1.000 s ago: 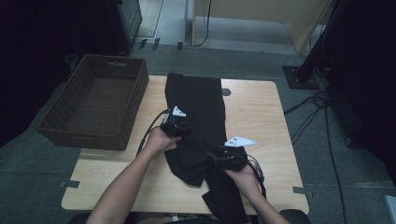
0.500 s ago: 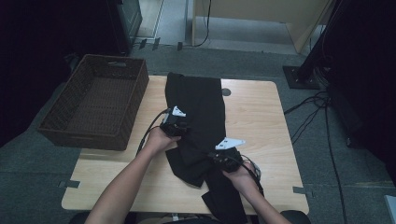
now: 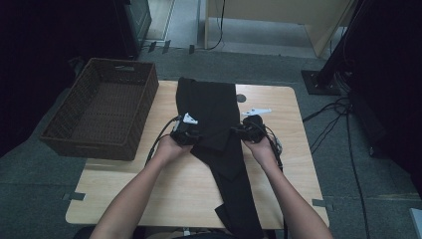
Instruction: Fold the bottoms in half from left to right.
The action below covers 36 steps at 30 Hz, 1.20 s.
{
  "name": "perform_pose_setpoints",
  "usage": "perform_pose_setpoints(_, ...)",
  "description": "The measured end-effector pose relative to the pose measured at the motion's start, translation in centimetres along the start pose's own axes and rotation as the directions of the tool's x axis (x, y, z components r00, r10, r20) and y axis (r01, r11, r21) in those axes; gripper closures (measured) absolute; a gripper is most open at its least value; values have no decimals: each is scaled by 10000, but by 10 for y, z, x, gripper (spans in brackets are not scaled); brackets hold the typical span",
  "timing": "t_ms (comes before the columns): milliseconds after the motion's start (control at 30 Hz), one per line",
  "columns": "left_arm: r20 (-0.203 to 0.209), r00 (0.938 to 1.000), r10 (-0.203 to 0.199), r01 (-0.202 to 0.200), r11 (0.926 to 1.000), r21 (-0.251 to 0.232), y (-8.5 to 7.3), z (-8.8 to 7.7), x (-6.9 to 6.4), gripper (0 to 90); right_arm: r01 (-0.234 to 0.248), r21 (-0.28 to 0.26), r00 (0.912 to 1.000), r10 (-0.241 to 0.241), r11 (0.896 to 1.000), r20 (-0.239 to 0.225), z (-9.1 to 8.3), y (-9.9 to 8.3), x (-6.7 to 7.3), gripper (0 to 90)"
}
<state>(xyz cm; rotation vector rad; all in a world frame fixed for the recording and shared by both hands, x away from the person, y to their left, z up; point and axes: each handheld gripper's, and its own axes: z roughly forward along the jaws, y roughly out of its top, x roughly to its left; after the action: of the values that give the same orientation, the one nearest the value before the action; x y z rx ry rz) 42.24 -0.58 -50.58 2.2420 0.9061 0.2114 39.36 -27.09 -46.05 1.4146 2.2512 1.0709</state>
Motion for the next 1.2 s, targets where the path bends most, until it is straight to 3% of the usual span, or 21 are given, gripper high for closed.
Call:
perform_pose_setpoints(100,2,10000,-5,5,10000,5,0,0,0,703,-180,-397,9988,161,9990,-470,-10,-7,2,582)
perform_pose_setpoints(233,-177,9998,-48,49,10000,70,1,0,-1,728,-9,-408,9956,-29,9992,-936,-23,-28,15,544)
perform_pose_setpoints(400,-273,9996,-71,67,9998,-164,-2,0,-2,737,322,-224,9876,-352,9992,-1529,-18,-64,41,487)
perform_pose_setpoints(433,-487,9987,130,-139,9997,-183,-3,0,-4,742,392,-191,9864,-417,9990,-1589,-16,-70,46,475)
perform_pose_setpoints(500,-984,9926,710,-736,9970,-234,-4,1,-11,779,706,-40,9863,-704,9975,-1493,-10,-79,56,466)
perform_pose_setpoints(600,-988,9929,660,-698,9970,-348,-7,2,-15,894,1243,-82,9852,-1244,9922,-1180,-5,-87,66,445)
perform_pose_setpoints(733,-1092,9902,875,-903,9957,-210,-5,3,-17,900,1543,5,9819,-1533,9880,-1113,1,-92,73,397)
perform_pose_setpoints(767,-1085,9900,898,-920,9957,-147,-4,2,-17,900,1688,-224,9804,-1703,9854,-992,1,-95,74,397)
perform_pose_setpoints(833,-939,9935,645,-665,9976,-185,-4,2,-15,900,2024,-541,9766,-2057,9778,-635,2,-101,78,427)
perform_pose_setpoints(867,-809,9956,481,-503,9984,-254,-4,2,-13,900,2016,-584,9764,-2053,9777,-672,1,-102,78,476)
perform_pose_setpoints(967,-722,9968,334,-355,9989,-290,-5,2,-12,900,1994,-696,9762,-2043,9774,-726,0,-102,77,709)
perform_pose_setpoints(1033,-729,9968,326,-347,9990,-282,-5,2,-12,900,1702,-598,9812,-1747,9836,-820,-1,-101,74,826)
perform_pose_setpoints(1133,-585,9982,135,-153,9994,-304,-5,2,-10,900,1028,-155,9862,-1040,9946,-1291,-5,-94,68,861)
perform_pose_setpoints(1200,-537,9985,105,-121,9995,-304,-5,2,-9,900,794,-559,9817,-878,9953,-1692,-17,-88,65,863)
